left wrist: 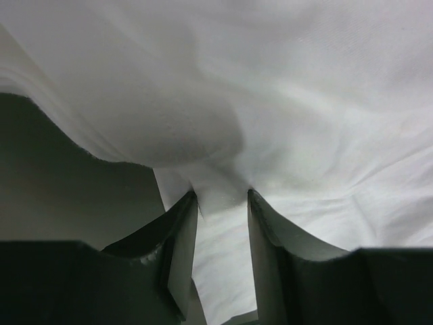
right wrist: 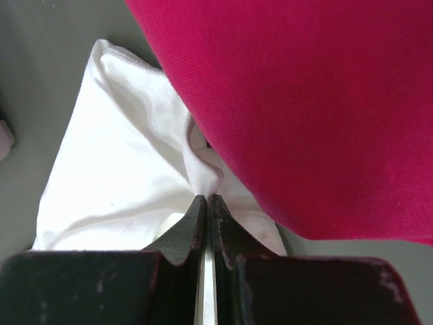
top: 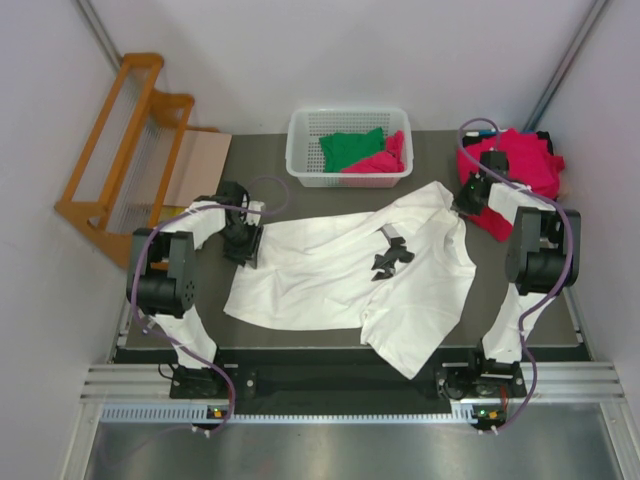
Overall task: Fold and stack the t-shirts
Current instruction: Flatten the tshirt out
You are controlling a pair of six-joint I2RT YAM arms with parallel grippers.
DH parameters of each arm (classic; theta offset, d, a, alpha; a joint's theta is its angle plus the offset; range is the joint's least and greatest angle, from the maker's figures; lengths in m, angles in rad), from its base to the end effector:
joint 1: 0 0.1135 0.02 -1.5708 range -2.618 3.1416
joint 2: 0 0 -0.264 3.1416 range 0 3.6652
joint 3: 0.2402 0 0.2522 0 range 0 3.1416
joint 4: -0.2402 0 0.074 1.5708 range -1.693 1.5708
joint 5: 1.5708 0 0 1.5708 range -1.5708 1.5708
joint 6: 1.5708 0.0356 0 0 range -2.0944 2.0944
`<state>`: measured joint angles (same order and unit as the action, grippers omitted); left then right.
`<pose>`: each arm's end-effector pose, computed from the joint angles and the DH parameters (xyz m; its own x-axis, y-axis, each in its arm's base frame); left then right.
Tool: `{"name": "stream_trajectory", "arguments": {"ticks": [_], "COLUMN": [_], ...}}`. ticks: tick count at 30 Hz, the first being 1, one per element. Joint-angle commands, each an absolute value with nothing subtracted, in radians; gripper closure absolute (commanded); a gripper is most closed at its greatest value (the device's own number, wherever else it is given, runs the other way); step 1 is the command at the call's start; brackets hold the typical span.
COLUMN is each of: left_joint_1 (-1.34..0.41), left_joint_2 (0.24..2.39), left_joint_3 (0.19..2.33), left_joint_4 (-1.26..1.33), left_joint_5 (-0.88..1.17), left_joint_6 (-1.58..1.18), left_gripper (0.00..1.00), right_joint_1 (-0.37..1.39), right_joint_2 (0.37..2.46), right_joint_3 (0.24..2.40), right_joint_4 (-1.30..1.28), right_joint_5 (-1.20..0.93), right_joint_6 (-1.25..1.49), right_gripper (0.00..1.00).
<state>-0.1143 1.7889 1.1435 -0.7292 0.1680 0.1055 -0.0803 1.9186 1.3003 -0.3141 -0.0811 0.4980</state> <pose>0.3273 -0.0436 0.1648 -0.9537 0.2140 -0.2111 0.2466 0.9586 -0.1426 0.4085 -0.0300 0.1807 -0.6880 0.5330 -0.4925 0.4103 0.8455 0.3418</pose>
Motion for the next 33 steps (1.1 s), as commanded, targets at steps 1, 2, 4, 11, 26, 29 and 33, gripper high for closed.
{"name": "stream_trajectory", "arguments": {"ticks": [1, 2, 4, 11, 26, 29, 33], "left_joint_1": [-0.112, -0.112, -0.113, -0.110, -0.110, -0.110, -0.110], "left_joint_2": [1.815, 1.815, 1.813, 1.802, 1.792, 1.793, 1.792], "left_joint_3": [1.147, 1.147, 1.154, 1.172, 1.180, 1.178, 1.175], "left_joint_4": [-0.692, -0.695, -0.696, -0.716, -0.730, -0.732, -0.730], "left_joint_5": [0.176, 0.176, 0.175, 0.157, 0.130, 0.127, 0.127], "left_joint_6": [0.104, 0.104, 0.104, 0.115, 0.120, 0.120, 0.121], "left_gripper": [0.63, 0.64, 0.67, 0.68, 1.00, 1.00, 1.00], "right_joint_1": [-0.068, -0.069, -0.069, -0.069, -0.069, -0.069, -0.069], "right_joint_2": [1.887, 1.887, 1.887, 1.888, 1.901, 1.905, 1.895], "right_joint_3": [1.301, 1.304, 1.305, 1.305, 1.313, 1.316, 1.333], "right_joint_4": [-0.287, -0.291, -0.291, -0.295, -0.293, -0.299, -0.311], "right_joint_5": [-0.087, -0.087, -0.087, -0.087, -0.086, -0.080, -0.054], "right_joint_6": [0.492, 0.489, 0.491, 0.486, 0.482, 0.482, 0.466], "right_gripper": [1.00, 1.00, 1.00, 1.00, 1.00, 1.00, 0.74]}}
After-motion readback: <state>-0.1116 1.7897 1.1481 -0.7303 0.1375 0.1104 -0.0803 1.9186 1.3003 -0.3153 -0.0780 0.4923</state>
